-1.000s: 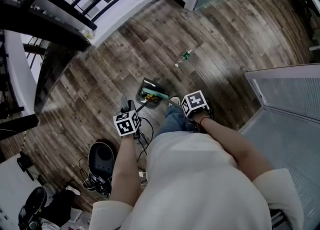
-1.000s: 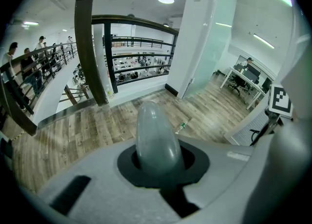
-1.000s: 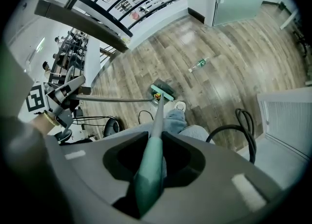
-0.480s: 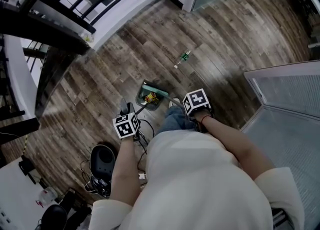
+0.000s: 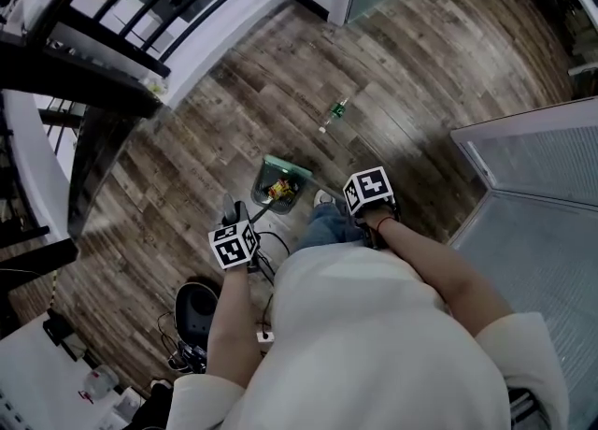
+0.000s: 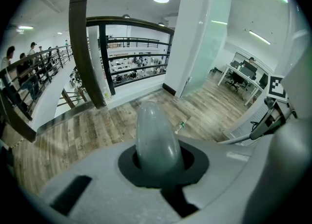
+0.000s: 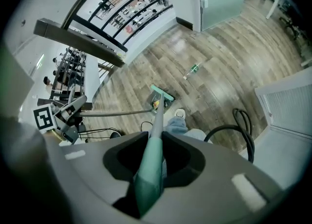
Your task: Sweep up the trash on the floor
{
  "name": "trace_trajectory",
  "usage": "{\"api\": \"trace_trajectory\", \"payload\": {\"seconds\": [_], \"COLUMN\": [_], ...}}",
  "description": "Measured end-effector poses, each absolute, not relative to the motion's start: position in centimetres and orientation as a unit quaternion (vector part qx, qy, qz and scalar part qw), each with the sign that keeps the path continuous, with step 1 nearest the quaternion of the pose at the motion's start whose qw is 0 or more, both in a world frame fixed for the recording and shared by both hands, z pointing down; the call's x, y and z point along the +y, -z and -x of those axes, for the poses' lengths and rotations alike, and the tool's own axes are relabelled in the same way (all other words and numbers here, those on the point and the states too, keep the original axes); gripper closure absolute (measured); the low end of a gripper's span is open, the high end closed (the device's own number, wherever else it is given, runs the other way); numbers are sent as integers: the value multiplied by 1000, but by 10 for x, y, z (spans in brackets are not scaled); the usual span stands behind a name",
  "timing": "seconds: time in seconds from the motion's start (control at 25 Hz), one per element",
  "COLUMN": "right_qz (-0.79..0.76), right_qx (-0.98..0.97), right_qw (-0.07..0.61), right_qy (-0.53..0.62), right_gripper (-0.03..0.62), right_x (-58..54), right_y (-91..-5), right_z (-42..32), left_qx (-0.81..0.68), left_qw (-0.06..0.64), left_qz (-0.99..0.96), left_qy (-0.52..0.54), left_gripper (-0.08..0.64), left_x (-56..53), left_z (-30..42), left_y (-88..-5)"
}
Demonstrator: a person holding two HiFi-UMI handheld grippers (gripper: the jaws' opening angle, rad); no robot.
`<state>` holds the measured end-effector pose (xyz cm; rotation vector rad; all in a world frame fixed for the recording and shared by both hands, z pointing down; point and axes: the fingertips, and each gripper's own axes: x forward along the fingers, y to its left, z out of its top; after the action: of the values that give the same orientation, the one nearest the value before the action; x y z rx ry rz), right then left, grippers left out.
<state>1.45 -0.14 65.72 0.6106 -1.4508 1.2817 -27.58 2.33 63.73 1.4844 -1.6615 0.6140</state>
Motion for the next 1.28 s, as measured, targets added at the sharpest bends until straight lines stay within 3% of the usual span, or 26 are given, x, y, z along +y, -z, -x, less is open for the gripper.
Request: {"api": "trace_trajectory", "payload": {"seconds": [1.28], "right_qz": [-408], "right_qx": [-594], "right_qw": [359], "right_qy": [-593], "right_gripper": [494], "right_x": [-115], "right_y": [-628], "right_z": [-71], "left_qx": [-579], "left_qw": [385], "left_qz": [-672], "left_qy": [-255], "left_gripper": [541], "left_x": [-81], "left_z": [205], "left_y": [-637]}}
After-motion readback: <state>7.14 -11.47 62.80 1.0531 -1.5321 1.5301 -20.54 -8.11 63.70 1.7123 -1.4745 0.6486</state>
